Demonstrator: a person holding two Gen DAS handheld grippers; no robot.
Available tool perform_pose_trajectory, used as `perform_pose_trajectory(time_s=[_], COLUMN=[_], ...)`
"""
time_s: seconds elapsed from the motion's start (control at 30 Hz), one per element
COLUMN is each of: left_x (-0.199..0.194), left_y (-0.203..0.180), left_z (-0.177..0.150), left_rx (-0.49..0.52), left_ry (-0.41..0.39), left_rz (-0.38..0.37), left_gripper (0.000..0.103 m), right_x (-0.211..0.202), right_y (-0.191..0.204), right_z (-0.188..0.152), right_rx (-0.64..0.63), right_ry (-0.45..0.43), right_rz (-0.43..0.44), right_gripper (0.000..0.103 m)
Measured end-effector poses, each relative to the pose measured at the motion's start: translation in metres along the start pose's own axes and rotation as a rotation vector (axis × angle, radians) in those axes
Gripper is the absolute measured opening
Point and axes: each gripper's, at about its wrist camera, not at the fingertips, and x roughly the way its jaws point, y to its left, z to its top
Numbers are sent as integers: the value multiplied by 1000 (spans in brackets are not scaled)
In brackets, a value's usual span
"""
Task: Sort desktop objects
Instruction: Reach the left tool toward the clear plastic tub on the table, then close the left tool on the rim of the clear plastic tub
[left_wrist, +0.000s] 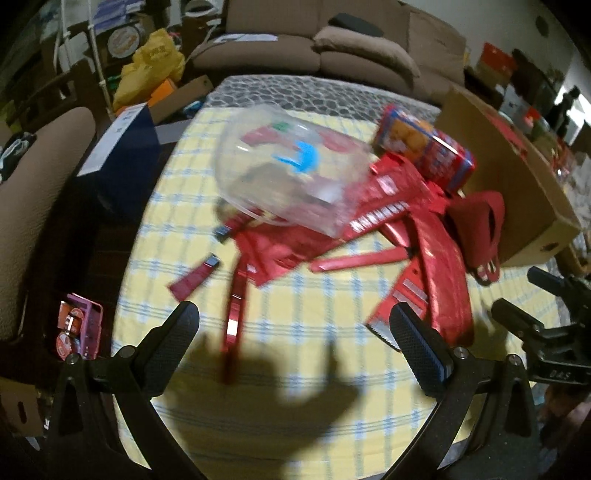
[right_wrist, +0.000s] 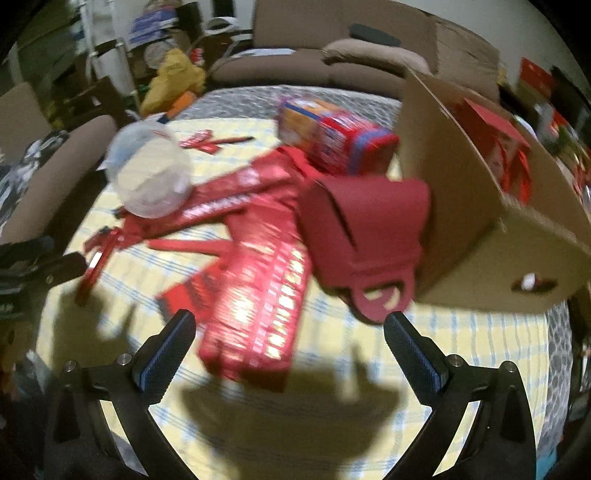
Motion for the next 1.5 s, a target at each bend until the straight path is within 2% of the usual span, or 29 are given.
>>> perform_pose_trajectory(time_s=[0.13, 0.3, 0.47, 0.67, 0.83, 0.93, 1.13, 1.2, 1.27, 1.5], left_x=[-4, 4, 16, 38, 54, 63, 81, 88, 94, 113], left_y=[27, 54, 66, 80, 95, 103, 112, 114, 114, 113], left_z=[16, 36, 54, 75, 90, 96, 100, 102, 104, 104], left_rx=[-39, -111, -165, -272, -378, -413, -470, -483, -483, -502], left_ry=[-10, 11, 16, 34, 42, 47, 69, 73, 86, 114], left_rz=[-13, -91, -118, -243, -361, -401, -523, -560, -576, -611], left_gripper=[103, 103, 103, 103, 103, 103, 103, 103, 103, 103], right_x=[-1, 5, 10, 27, 51, 64, 96, 105, 115, 140], right_y=[20, 39, 55, 69, 72, 75, 96, 101, 106, 114], right_z=[29, 69, 106, 144, 158, 164, 179, 183, 185, 191], right_rx=[-44, -58, -104, -140, -146, -163, -309, -328, -339, -361], right_ry=[5, 20, 11, 28, 57, 78, 185, 218, 260, 319], right_rz=[65, 178, 220, 293, 364, 396, 416, 456, 497, 498], right_gripper=[103, 103, 103, 103, 103, 103, 103, 103, 103, 103])
